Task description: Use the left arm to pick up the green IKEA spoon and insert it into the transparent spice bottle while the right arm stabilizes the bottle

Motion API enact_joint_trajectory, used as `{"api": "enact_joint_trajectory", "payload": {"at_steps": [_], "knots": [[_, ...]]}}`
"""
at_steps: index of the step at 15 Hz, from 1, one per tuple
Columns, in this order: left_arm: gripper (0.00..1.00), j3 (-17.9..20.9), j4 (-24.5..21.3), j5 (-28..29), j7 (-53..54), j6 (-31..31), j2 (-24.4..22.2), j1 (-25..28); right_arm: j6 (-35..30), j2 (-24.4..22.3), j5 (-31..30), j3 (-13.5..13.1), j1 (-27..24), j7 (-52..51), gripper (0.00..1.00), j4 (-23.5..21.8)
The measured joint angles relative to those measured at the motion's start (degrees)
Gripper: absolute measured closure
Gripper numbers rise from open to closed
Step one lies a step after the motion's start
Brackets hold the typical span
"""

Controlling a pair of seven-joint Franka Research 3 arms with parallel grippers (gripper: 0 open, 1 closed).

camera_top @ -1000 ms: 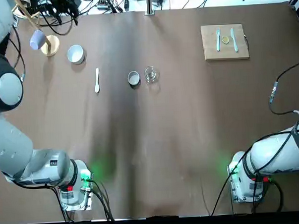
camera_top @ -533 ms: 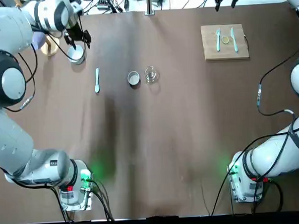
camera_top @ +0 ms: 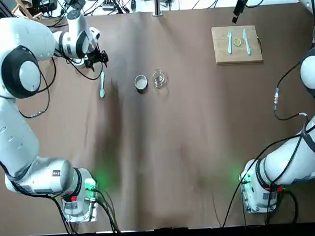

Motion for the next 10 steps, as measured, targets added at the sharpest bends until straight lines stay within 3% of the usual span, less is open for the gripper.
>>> {"api": "enact_joint_trajectory", "payload": {"at_steps": [2, 5, 10], "knots": [[0.07, 0.0, 0.0, 0.1, -0.1, 0.2, 1.0, -0.2, 0.4, 1.6, 3.5, 0.1, 0.0, -10.8, 0.00, -0.1], [0.15, 0.3, -0.4, 1.0, -0.1, 0.2, 2.1, 0.0, 1.3, 5.1, 8.3, 0.3, 0.7, -18.8, 0.00, -0.2], [0.22, 0.3, -0.7, 2.2, -0.1, 0.2, 3.8, -0.1, 2.3, 13.8, 24.3, 0.4, 0.9, -37.4, 0.00, -0.9]]}}
